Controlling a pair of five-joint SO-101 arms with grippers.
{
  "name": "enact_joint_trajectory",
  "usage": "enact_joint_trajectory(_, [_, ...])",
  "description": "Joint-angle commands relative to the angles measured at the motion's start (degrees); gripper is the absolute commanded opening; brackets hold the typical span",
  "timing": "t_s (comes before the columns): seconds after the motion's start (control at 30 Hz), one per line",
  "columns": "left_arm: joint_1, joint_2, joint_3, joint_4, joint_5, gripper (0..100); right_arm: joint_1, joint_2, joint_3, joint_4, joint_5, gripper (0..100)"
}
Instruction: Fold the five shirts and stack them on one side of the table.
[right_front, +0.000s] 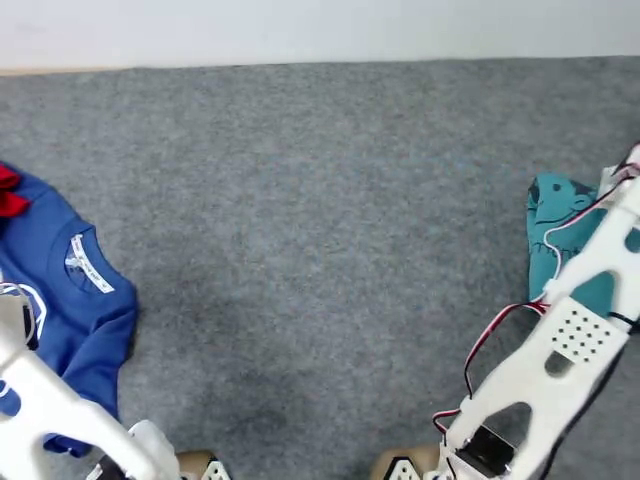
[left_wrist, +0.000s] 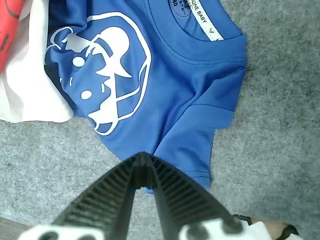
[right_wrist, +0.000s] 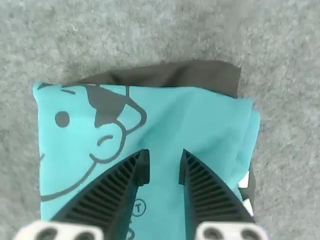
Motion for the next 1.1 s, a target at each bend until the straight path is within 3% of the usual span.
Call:
enact_joint_trajectory(0.0, [0.3,-1.7,-0.7,1.1,-0.4,0,-1.3,-4.1,-0.8,-2.9,-0.3,10.5])
enact_joint_trajectory(0.2, [0.3,-1.7,-0.7,1.1,-0.4,0,-1.3,2.6,1.5,-7.5,-0.4,10.5])
enact_joint_trajectory(0.5, [-0.1,-1.8,-1.9,1.3,-0.1,0,-8.1,-0.3,-19.3,15.4,-0.6,10.5])
enact_joint_trajectory(0.67, [-0.2,-1.8,-6.6,1.3,0.0,0,-8.9,-4.5,-17.5,15.9,-0.6,10.2])
enact_joint_trajectory(0.87, [0.1,-1.3,-8.0,1.3,-0.1,0,-9.4,-17.7,-5.5,16.0,-4.1,10.1])
enact_joint_trajectory(1.07, [0.3,-1.1,-8.0,1.1,-0.4,0,-10.9,-40.8,25.5,15.9,-4.7,10.1])
